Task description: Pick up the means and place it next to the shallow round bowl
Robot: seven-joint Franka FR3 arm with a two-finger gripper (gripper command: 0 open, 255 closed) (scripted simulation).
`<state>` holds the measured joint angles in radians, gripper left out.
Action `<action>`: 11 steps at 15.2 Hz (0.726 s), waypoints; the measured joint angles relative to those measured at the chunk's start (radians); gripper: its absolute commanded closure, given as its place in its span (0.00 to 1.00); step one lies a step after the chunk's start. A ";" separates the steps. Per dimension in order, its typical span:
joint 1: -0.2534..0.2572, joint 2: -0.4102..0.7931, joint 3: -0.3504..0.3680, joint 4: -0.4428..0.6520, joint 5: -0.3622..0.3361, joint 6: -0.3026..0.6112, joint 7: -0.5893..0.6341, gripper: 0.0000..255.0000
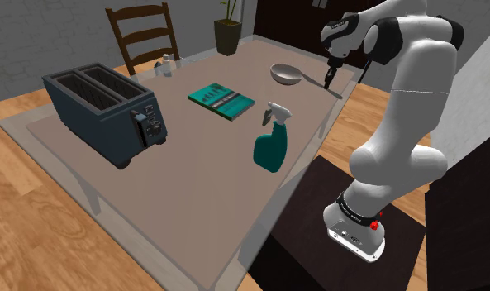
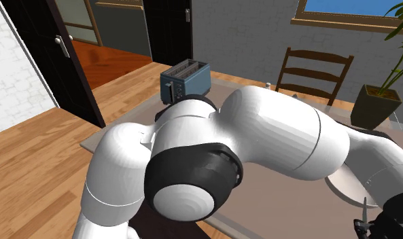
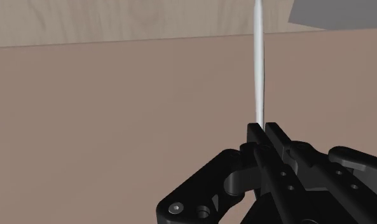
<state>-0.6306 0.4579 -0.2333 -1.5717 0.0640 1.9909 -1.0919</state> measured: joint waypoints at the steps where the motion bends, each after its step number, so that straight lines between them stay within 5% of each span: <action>1: 0.000 0.009 0.001 -0.003 0.002 0.012 0.001 1.00; 8: 0.000 0.010 0.002 -0.005 0.003 0.021 0.001 1.00; 9: 0.001 0.009 0.001 -0.005 0.003 0.022 0.001 0.00; 11: 0.001 0.012 0.002 -0.008 0.003 0.021 0.001 0.00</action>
<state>-0.6297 0.4699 -0.2315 -1.5794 0.0667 2.0115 -1.0906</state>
